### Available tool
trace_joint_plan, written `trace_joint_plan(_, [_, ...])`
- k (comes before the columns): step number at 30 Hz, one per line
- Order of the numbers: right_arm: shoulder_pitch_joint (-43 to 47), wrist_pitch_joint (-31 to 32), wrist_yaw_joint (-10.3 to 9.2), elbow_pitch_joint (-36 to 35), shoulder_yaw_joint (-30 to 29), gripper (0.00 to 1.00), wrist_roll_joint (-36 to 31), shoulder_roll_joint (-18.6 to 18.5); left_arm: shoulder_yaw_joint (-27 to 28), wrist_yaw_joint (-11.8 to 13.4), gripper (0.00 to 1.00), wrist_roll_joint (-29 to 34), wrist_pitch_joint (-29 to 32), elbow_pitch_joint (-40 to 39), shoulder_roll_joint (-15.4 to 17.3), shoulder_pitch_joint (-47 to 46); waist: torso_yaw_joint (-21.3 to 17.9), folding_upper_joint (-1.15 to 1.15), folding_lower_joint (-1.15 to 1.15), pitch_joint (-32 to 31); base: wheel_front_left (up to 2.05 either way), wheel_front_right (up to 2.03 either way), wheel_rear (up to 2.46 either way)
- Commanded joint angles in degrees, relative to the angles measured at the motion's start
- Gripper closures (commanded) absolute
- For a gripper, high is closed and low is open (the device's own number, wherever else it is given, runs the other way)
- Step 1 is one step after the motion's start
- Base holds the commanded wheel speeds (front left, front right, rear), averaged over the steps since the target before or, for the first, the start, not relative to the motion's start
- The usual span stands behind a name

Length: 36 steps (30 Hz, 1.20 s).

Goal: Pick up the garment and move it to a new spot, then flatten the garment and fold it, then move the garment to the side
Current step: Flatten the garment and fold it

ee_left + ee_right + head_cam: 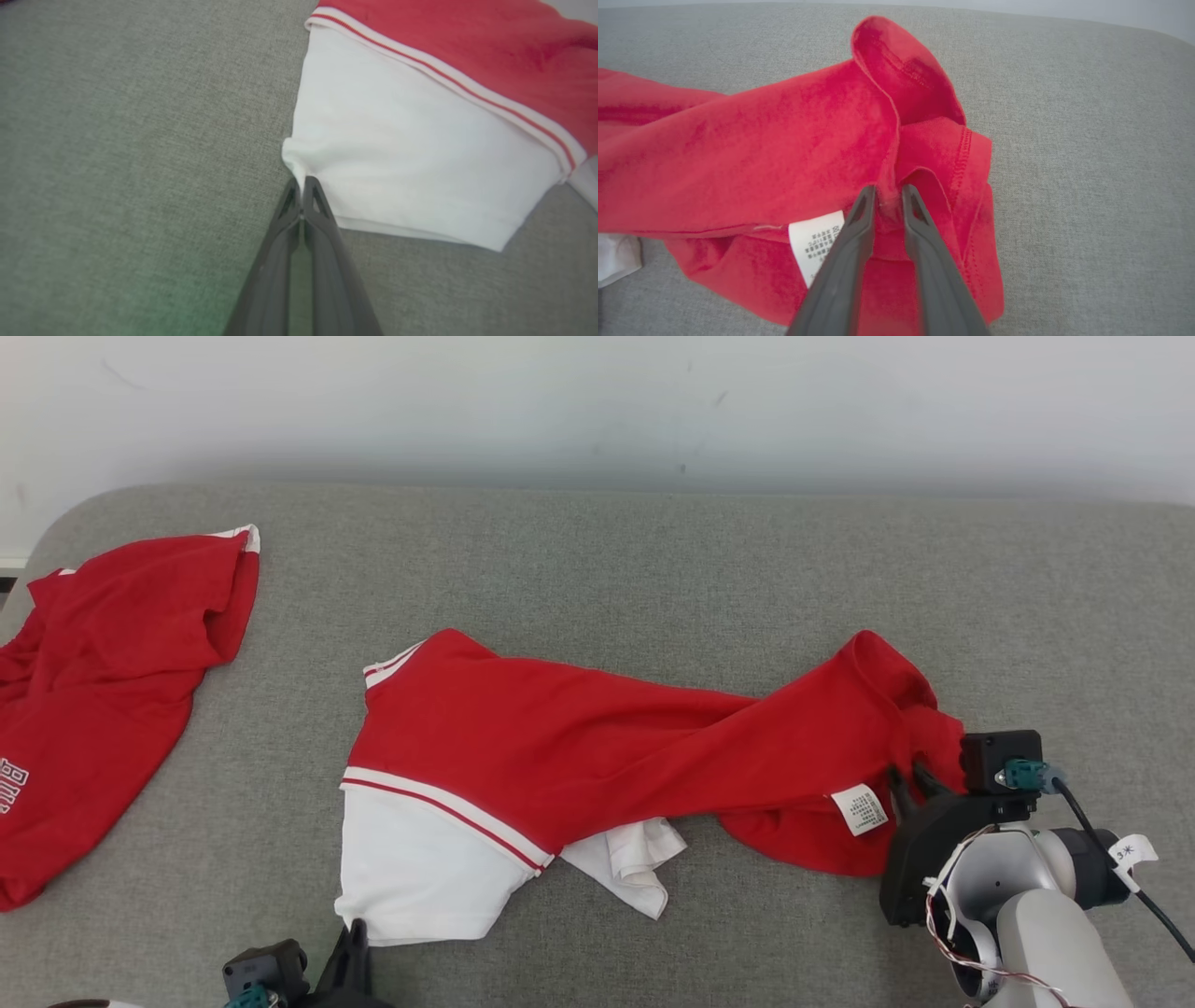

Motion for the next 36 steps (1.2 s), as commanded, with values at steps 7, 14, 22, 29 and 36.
trace_joint_plan(7, [2.52, 0.39, 0.2, -1.99, 1.54, 0.52, 0.14, -0.03, 0.07, 0.51, 1.0, -0.65, 0.28, 0.84, 0.67, 1.17, -0.15, 0.0, 0.0, -0.55, 0.0, 0.0, 0.0])
trace_joint_plan(14, [3.71, 1.34, 0.2, -3.45, 3.09, 0.5, 0.75, -0.04, -0.18, 0.44, 1.0, -0.82, 0.31, 0.77, 0.66, 1.25, -0.72, 0.0, 0.0, -0.5, 0.0, 0.0, 0.0])
trace_joint_plan(22, [1.07, 1.37, 0.2, -1.67, 1.68, 0.69, -0.36, -0.03, -0.68, 0.28, 1.0, -0.77, 0.36, 0.8, 0.92, 0.78, -0.55, 0.0, 0.0, -0.47, 0.0, 0.0, 0.0])
trace_joint_plan(29, [-0.52, 0.42, 0.2, 0.53, 0.74, 1.0, -1.39, -0.04, -0.51, 0.05, 1.0, -1.18, -0.8, 0.24, 0.97, 0.89, 0.07, 0.0, 0.0, -0.52, 0.0, 0.0, 0.0])
trace_joint_plan(36, [-0.46, -1.29, 0.2, -0.67, -0.03, 1.0, 0.85, -0.04, 3.43, -3.42, 1.0, -6.7, -4.42, -3.29, -1.2, 1.62, 0.32, 0.0, 0.0, -0.56, 0.0, 0.0, 0.0])
